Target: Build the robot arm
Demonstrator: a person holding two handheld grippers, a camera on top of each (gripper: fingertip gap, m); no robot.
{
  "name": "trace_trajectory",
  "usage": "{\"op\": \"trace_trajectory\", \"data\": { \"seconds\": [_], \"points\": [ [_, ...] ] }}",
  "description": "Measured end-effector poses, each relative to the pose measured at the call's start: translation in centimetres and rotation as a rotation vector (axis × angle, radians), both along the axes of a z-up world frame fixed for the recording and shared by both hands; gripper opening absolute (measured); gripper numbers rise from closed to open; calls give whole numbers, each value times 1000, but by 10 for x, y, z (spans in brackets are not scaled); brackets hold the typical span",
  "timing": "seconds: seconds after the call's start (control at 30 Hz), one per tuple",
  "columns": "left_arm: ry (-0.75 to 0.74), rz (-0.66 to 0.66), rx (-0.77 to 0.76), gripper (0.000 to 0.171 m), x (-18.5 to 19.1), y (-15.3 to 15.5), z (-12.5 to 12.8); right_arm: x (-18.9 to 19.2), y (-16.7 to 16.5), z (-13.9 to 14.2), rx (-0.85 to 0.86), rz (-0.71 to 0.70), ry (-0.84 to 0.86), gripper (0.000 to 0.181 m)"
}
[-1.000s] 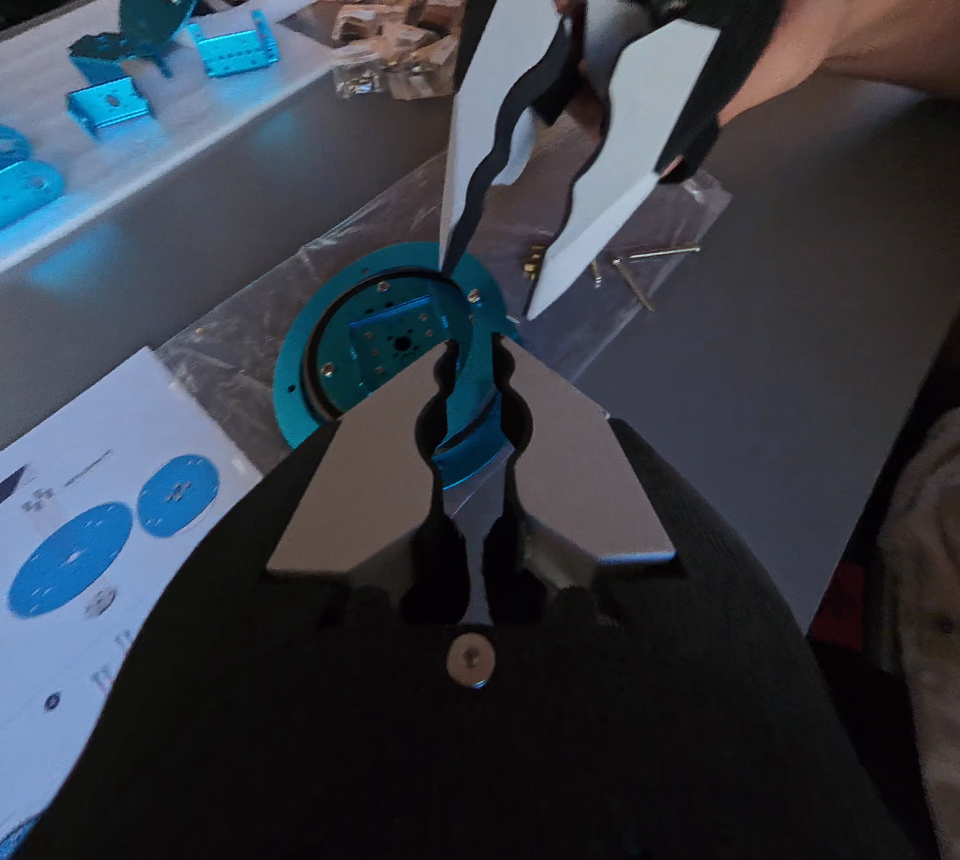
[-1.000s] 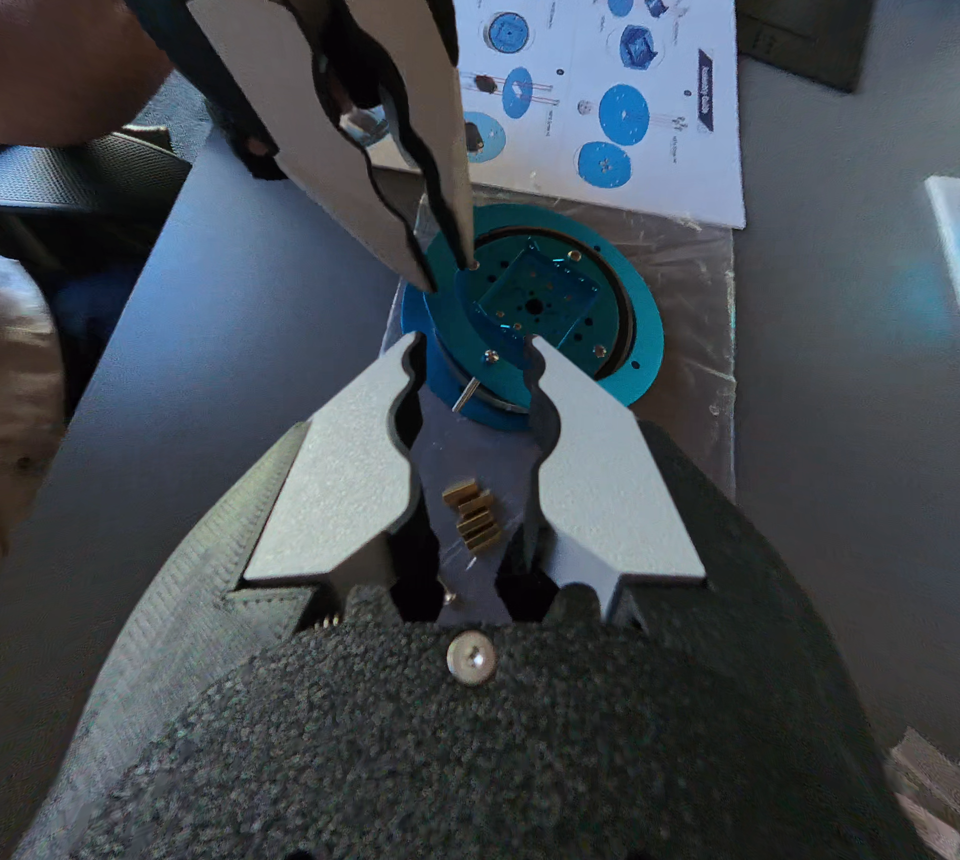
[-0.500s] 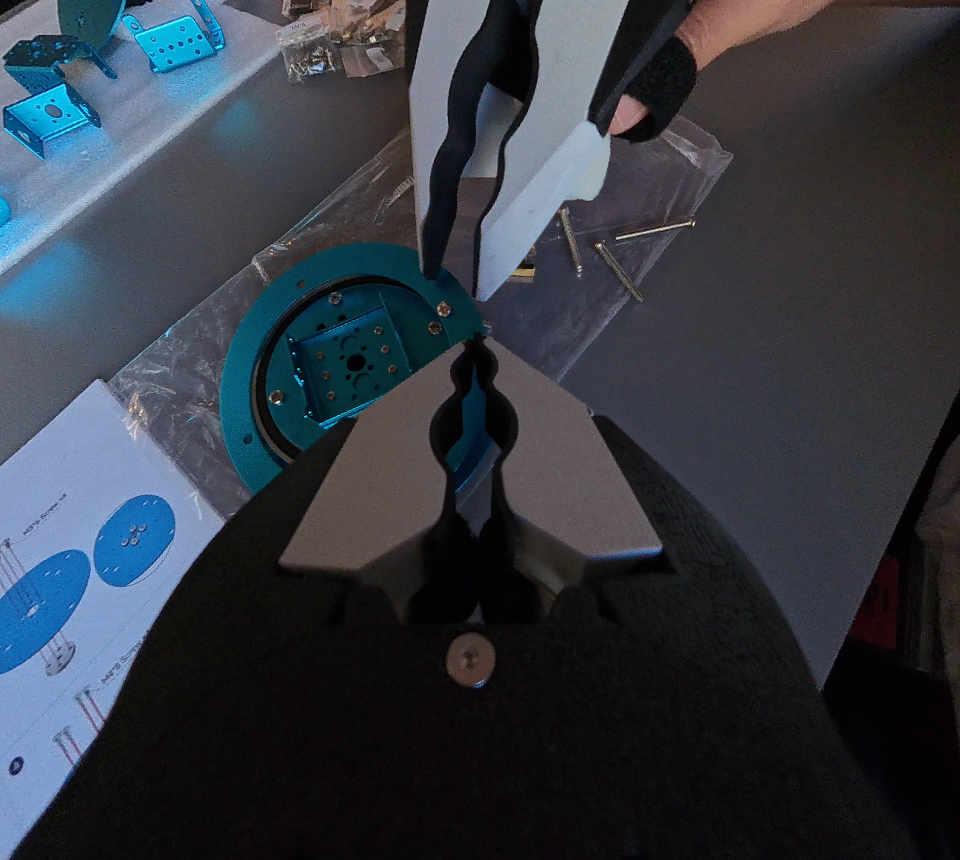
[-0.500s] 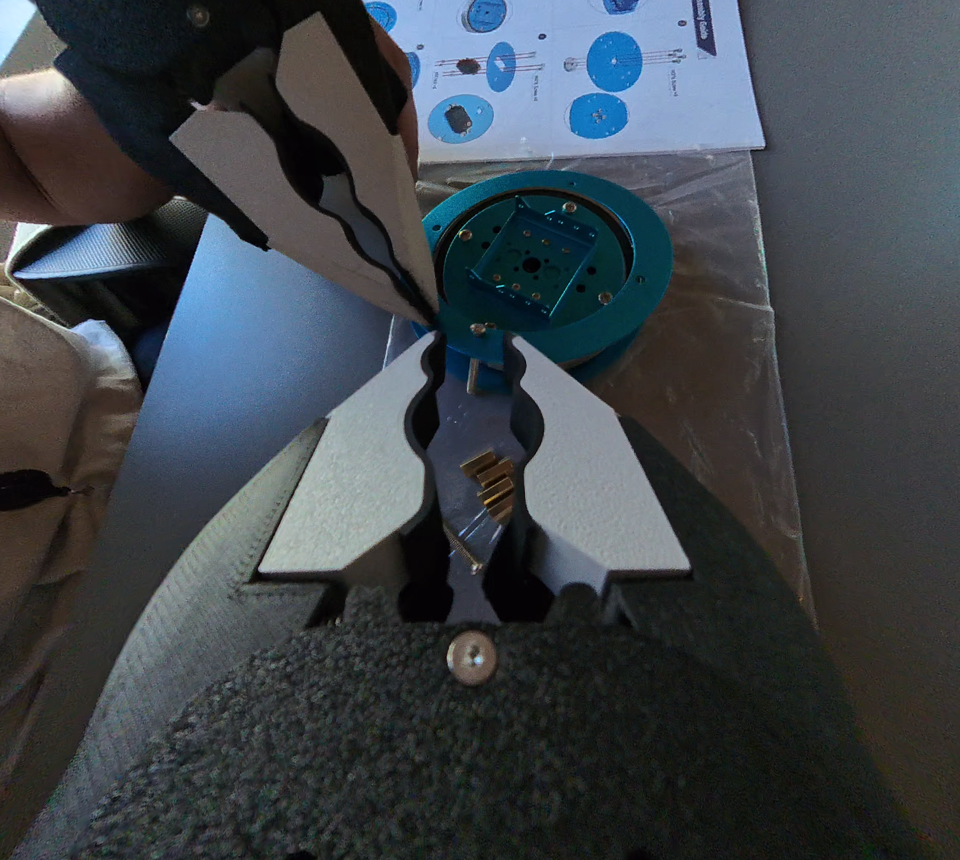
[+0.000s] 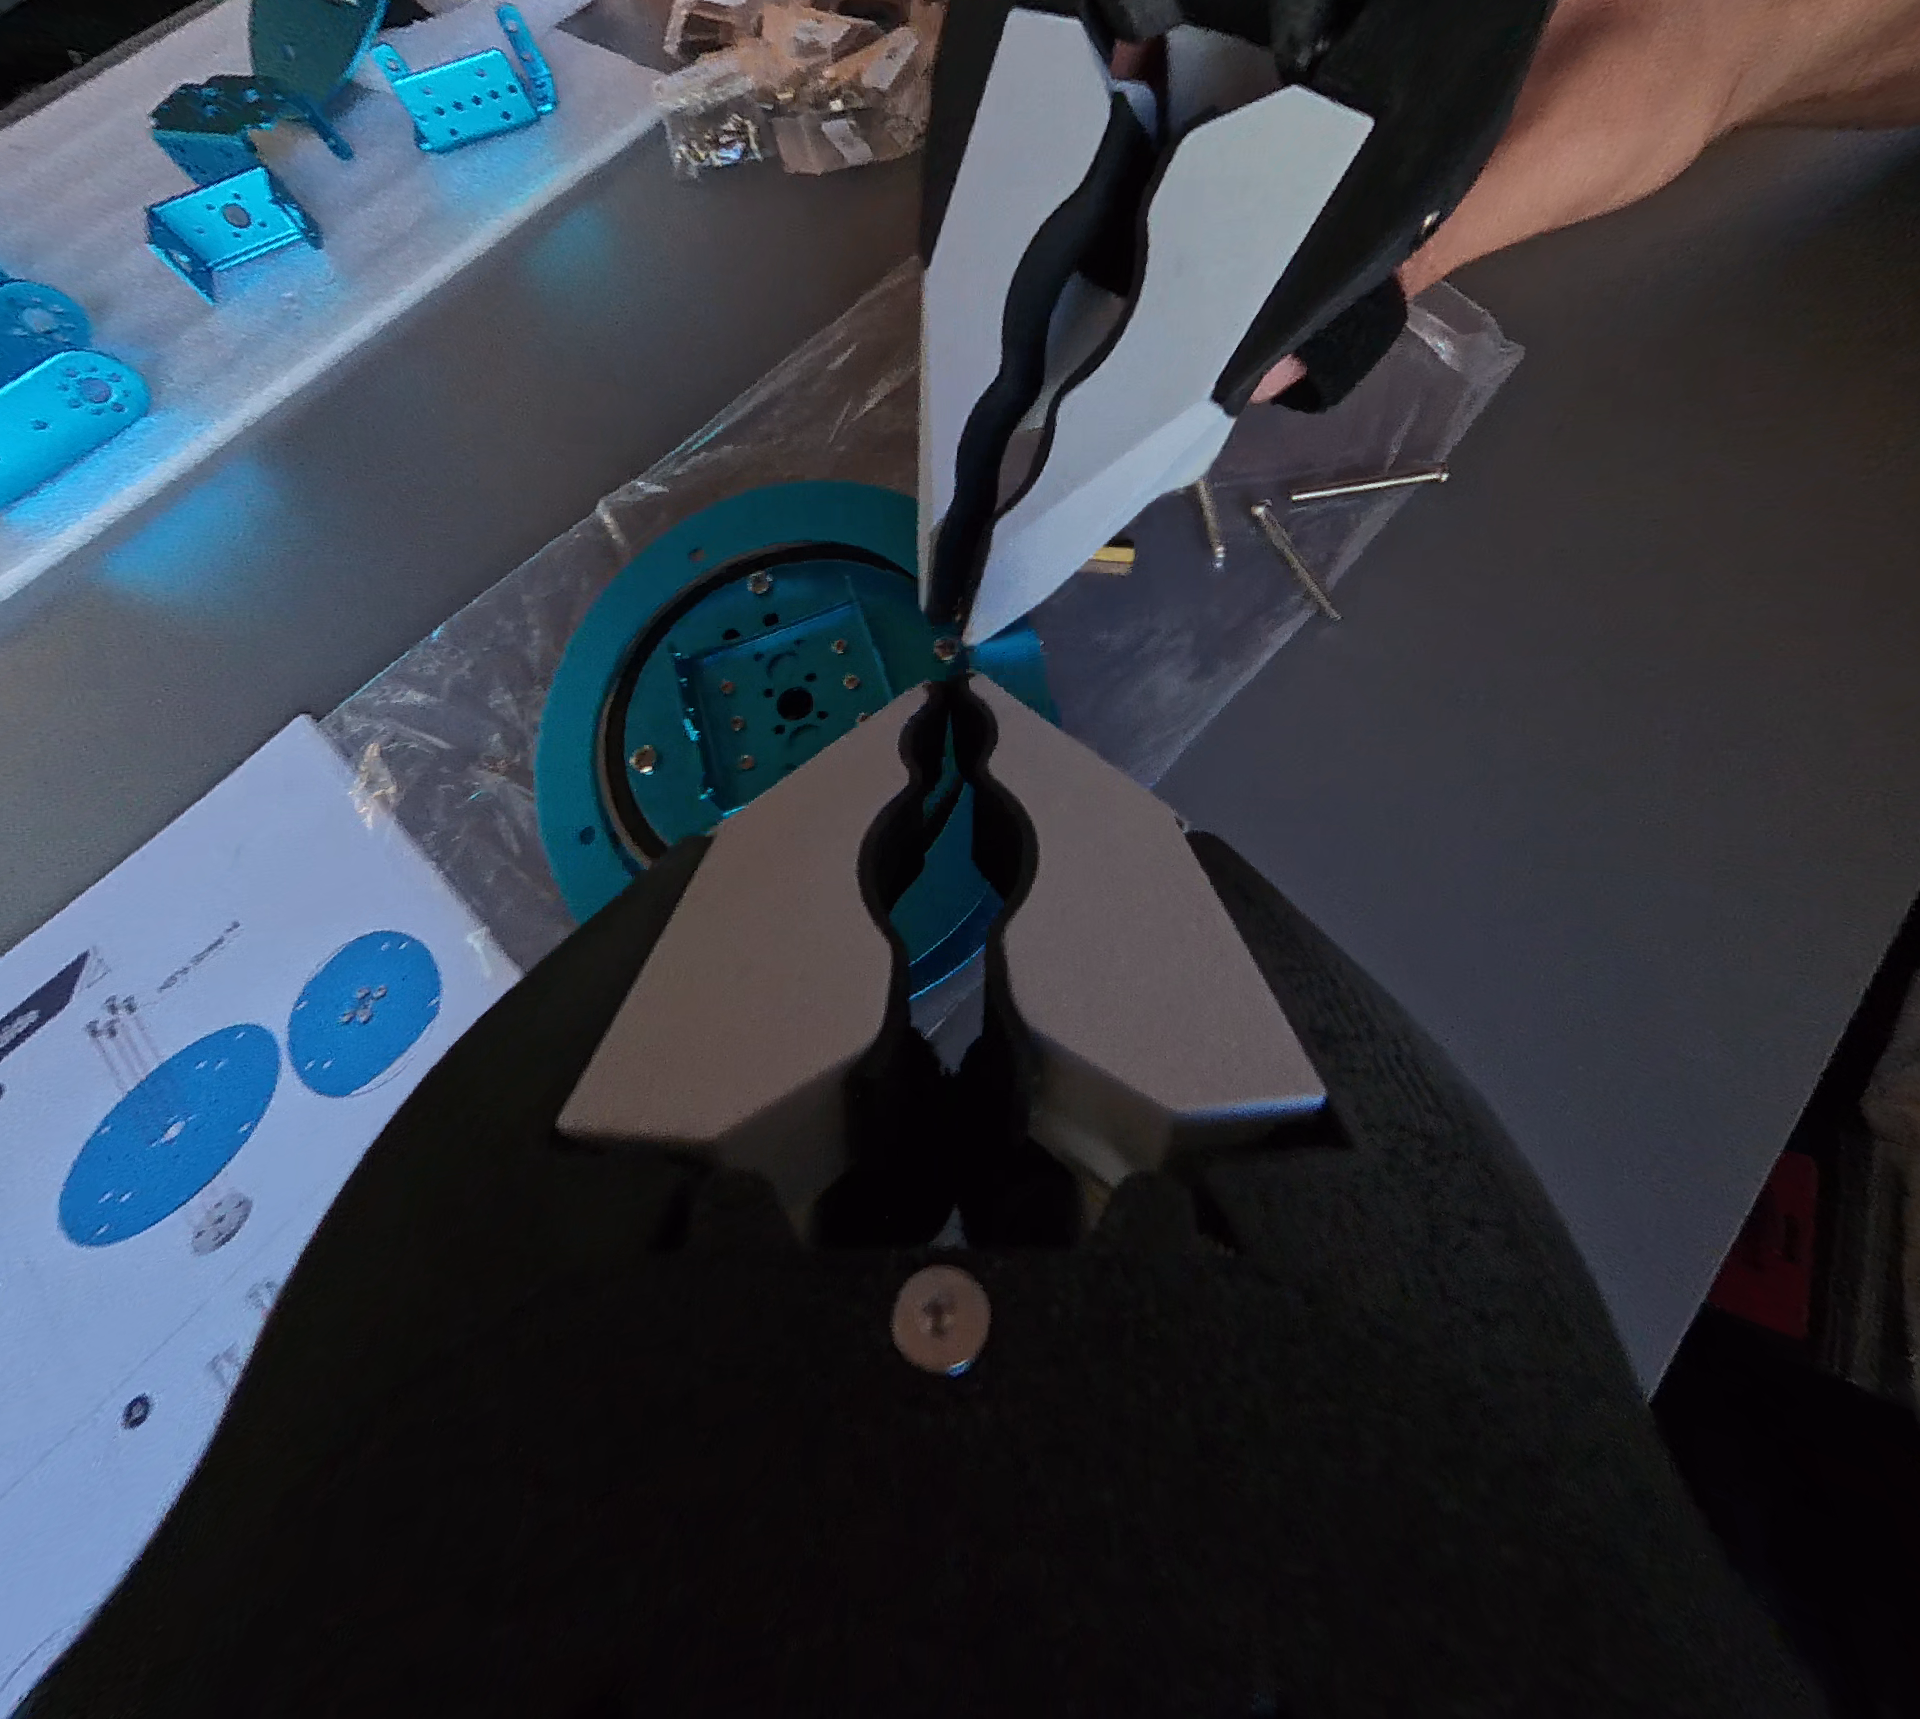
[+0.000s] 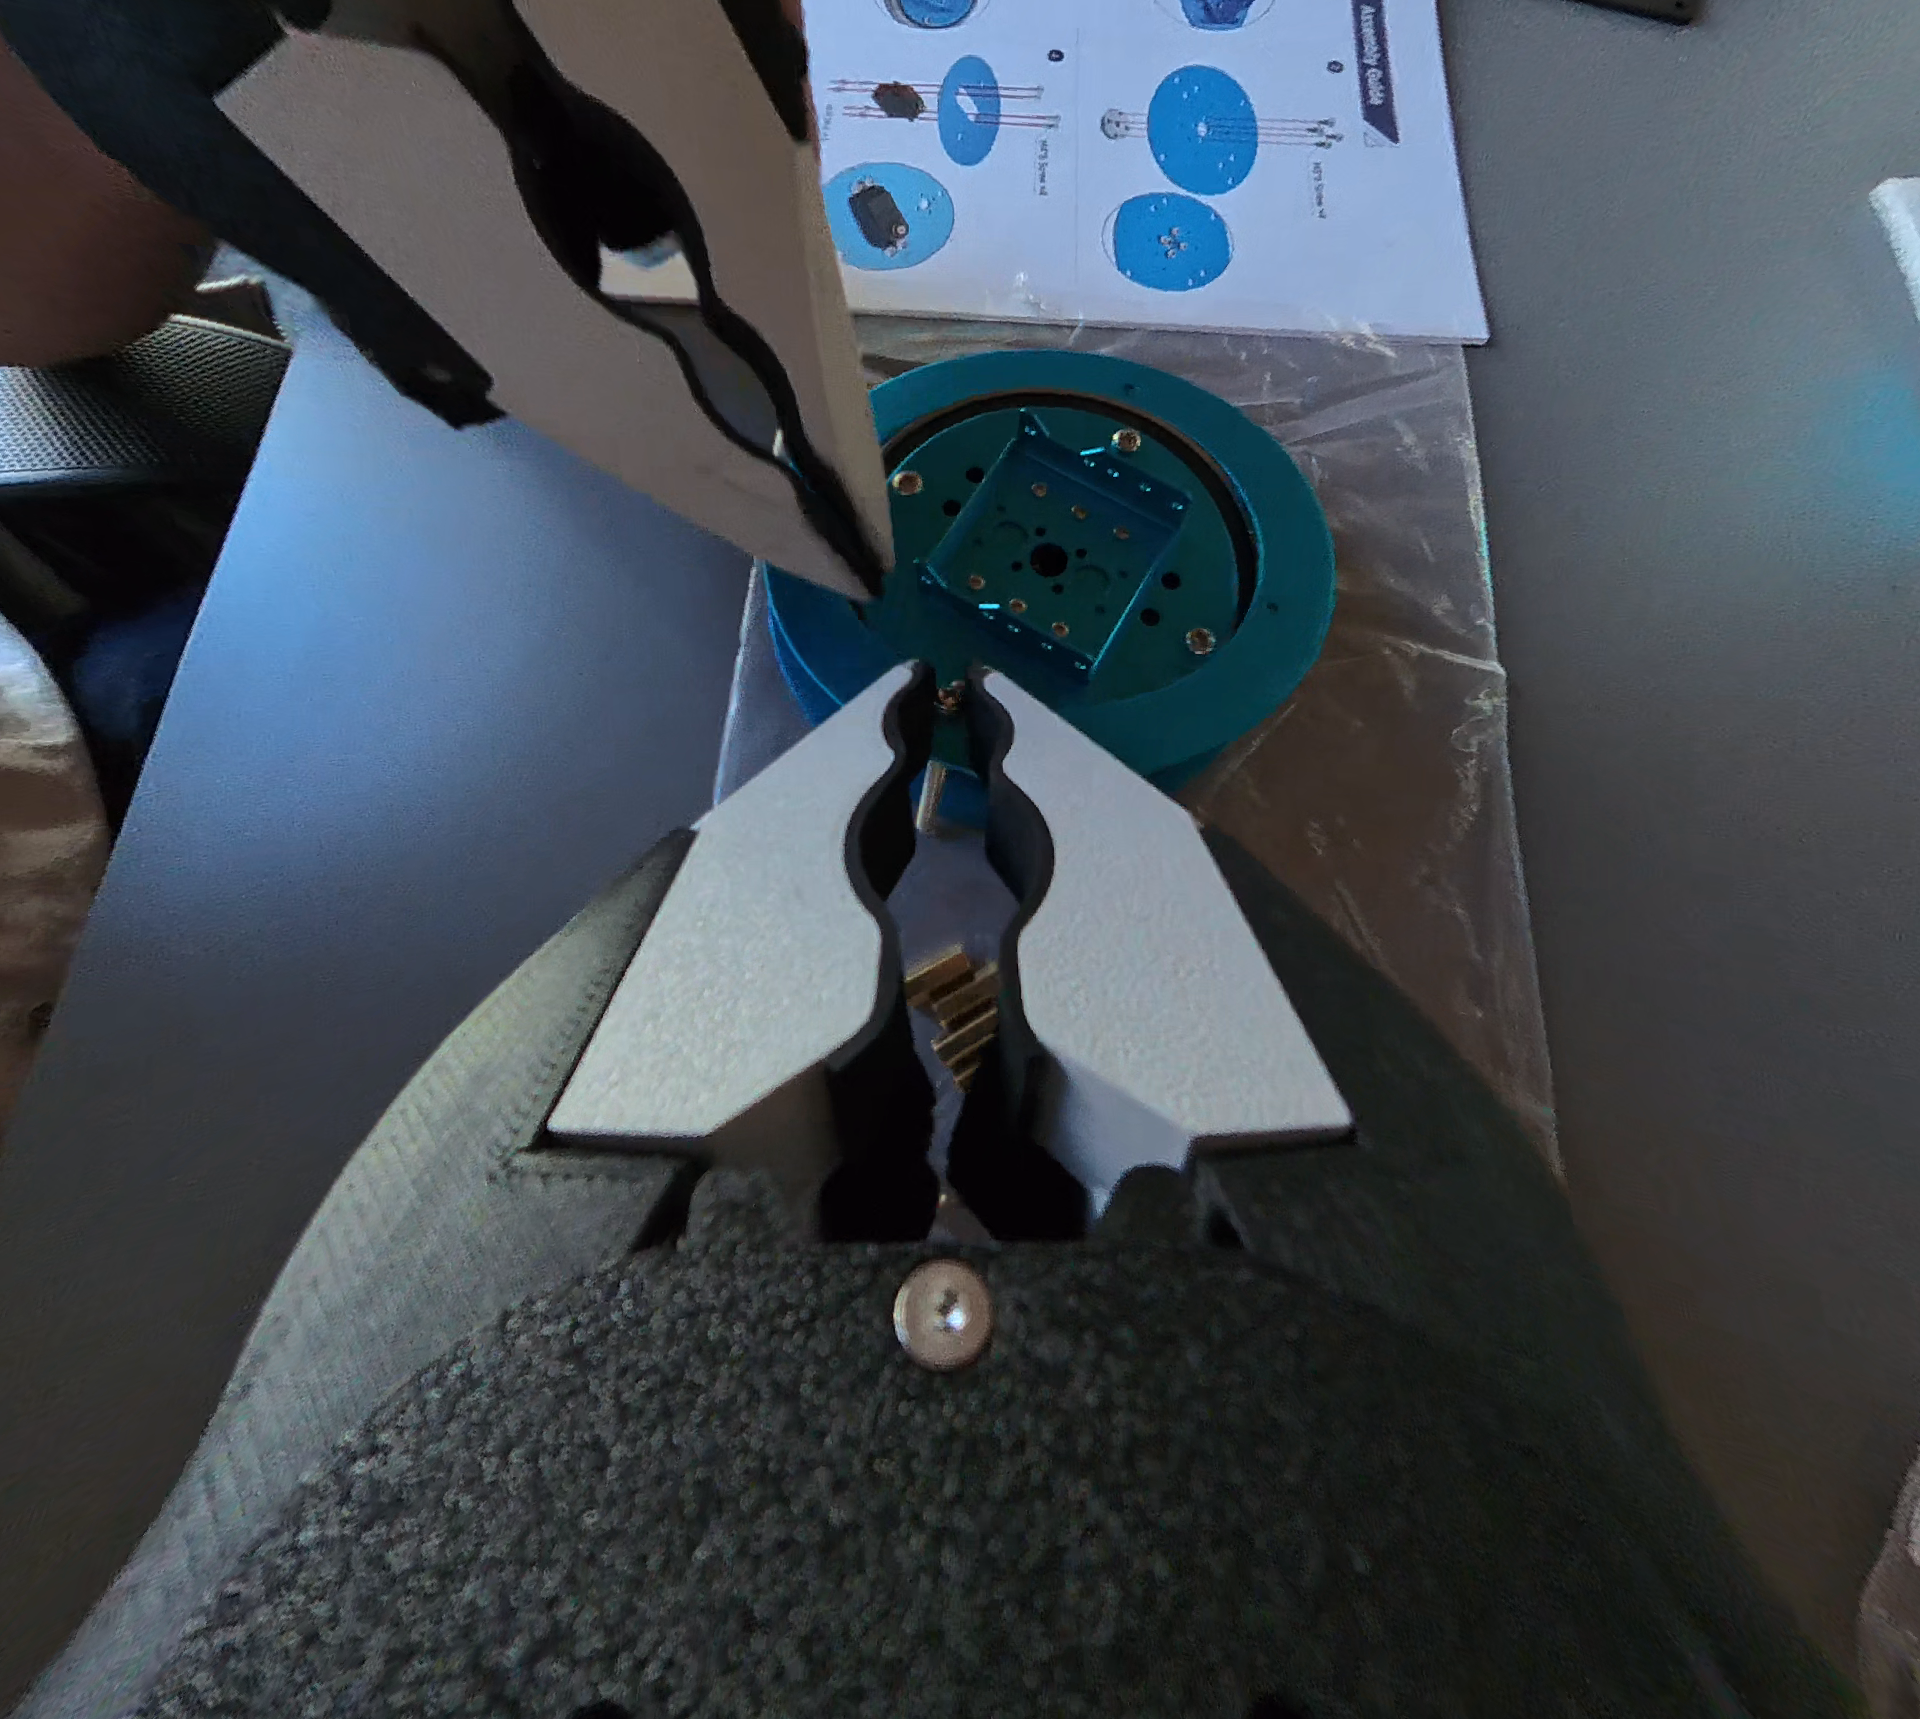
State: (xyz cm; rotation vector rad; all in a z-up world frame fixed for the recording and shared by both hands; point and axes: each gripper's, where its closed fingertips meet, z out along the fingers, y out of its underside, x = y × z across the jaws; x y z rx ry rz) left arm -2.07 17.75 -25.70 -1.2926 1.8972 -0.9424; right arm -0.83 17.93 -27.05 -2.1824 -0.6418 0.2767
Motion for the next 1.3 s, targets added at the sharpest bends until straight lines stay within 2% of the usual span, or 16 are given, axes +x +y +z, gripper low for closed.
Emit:
{"op": "trace_trajectory", "data": {
  "seconds": [0.2, 0.33, 0.4, 0.43, 0.5, 0.6, 0.7, 0.83, 0.93, 0.97, 1.03, 1.07, 1.17, 1.3],
  "points": [
    [-33, 50, -43, 1, -4, 18, 14, 8, 6, 32, 136, -46, 139, 4],
    [-27, 67, -32, 4, -5, 24, 13, 13, 7, 38, 242, -42, 78, 4],
    [-20, 64, -24, 5, -5, 24, 11, 17, 8, 50, 292, -86, 111, 4],
    [-16, 55, -27, 6, -6, 22, 10, 15, 7, 56, 293, -92, 180, 4],
    [-2, 25, -34, 7, -6, 16, 7, 7, 3, 46, 162, -51, 262, 4],
    [22, -5, -9, 7, -7, 9, 0, -3, -8, 24, 18, -8, 250, 0],
    [32, -23, 3, 7, -6, 3, -5, 4, -10, 17, -43, -56, 240, 0],
    [28, -14, 16, 7, -5, 5, -4, 17, -8, 36, 59, -88, 278, 0],
    [21, -14, -11, 7, -7, 6, -1, 12, -11, 40, 59, -59, 322, 0],
    [21, -27, -22, 7, -8, 3, 0, 5, -13, 38, 57, -24, 311, 3],
    [15, -53, -31, 7, -7, -2, 0, -8, -13, 25, 48, 23, 233, 21],
    [18, -53, -23, 7, -6, -3, -2, -11, -12, 15, 35, 28, 162, 22],
    [35, -38, 3, 7, -5, 0, -6, -13, -6, 2, 54, 15, 25, 22],
    [23, -29, -13, 7, -7, 4, 0, -8, -3, -5, 58, 3, -74, 7]
  ]
}}
